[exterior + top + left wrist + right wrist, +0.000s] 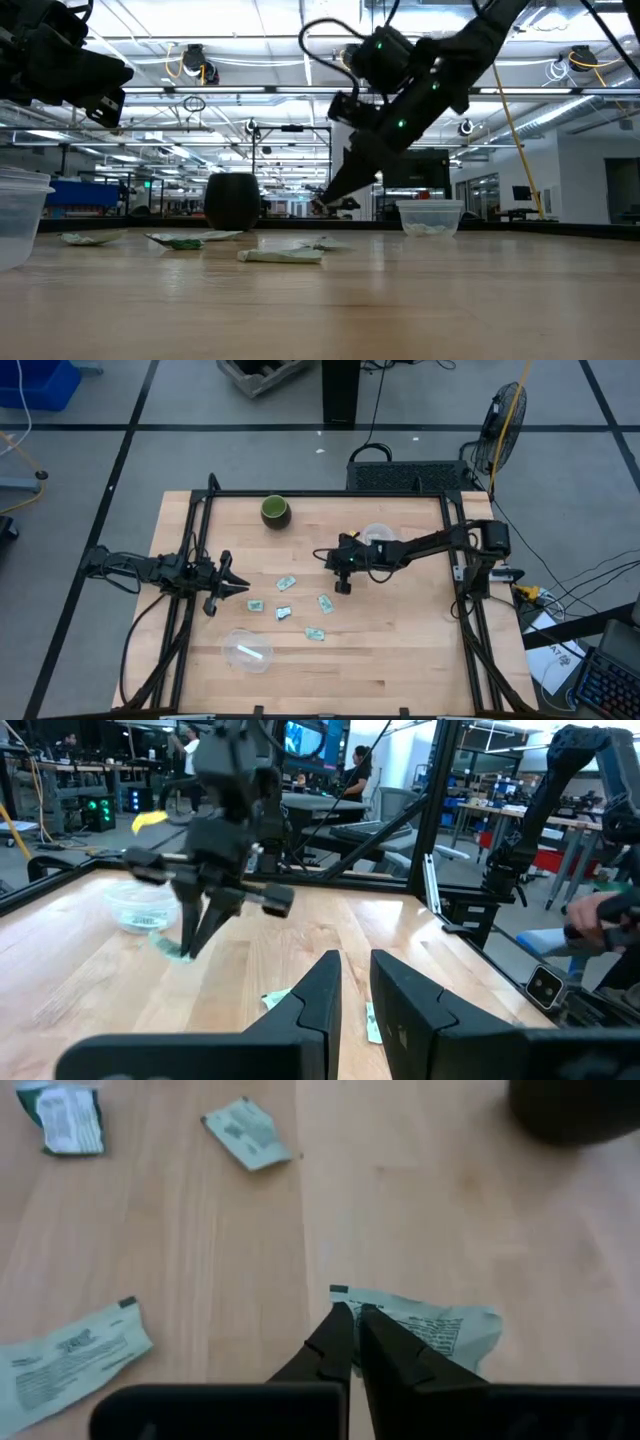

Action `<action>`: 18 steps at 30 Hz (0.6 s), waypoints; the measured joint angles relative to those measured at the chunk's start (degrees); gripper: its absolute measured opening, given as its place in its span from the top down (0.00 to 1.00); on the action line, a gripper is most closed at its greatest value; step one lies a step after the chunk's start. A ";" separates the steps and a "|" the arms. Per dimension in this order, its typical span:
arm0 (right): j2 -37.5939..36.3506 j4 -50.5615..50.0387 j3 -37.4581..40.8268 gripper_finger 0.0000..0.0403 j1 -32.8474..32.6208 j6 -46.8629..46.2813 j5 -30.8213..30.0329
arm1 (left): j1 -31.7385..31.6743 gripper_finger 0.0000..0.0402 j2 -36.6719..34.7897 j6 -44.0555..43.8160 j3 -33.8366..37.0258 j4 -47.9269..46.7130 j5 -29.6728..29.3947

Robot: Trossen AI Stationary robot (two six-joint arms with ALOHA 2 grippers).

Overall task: Pick and place items into bin
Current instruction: Put the green stevia packet into the top transparent bin

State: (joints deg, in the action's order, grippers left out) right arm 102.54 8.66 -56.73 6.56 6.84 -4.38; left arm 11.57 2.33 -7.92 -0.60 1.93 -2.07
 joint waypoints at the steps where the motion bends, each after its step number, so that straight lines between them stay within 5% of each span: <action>1: -0.77 -0.80 -0.02 0.99 -0.50 0.56 -1.93 | 0.01 0.85 -0.01 0.00 0.00 -0.02 0.00; 7: -6.55 -8.51 1.20 0.99 -1.92 2.88 -16.21 | 0.02 0.85 0.01 0.00 0.00 -0.01 0.00; 18: -23.27 -8.83 11.60 0.99 3.13 -2.94 -16.38 | 0.01 0.85 0.00 0.00 0.00 -0.02 0.00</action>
State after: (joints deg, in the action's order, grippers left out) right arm 79.27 -0.17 -45.13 9.69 3.90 -20.75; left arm 11.59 2.34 -7.92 -0.60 1.91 -2.07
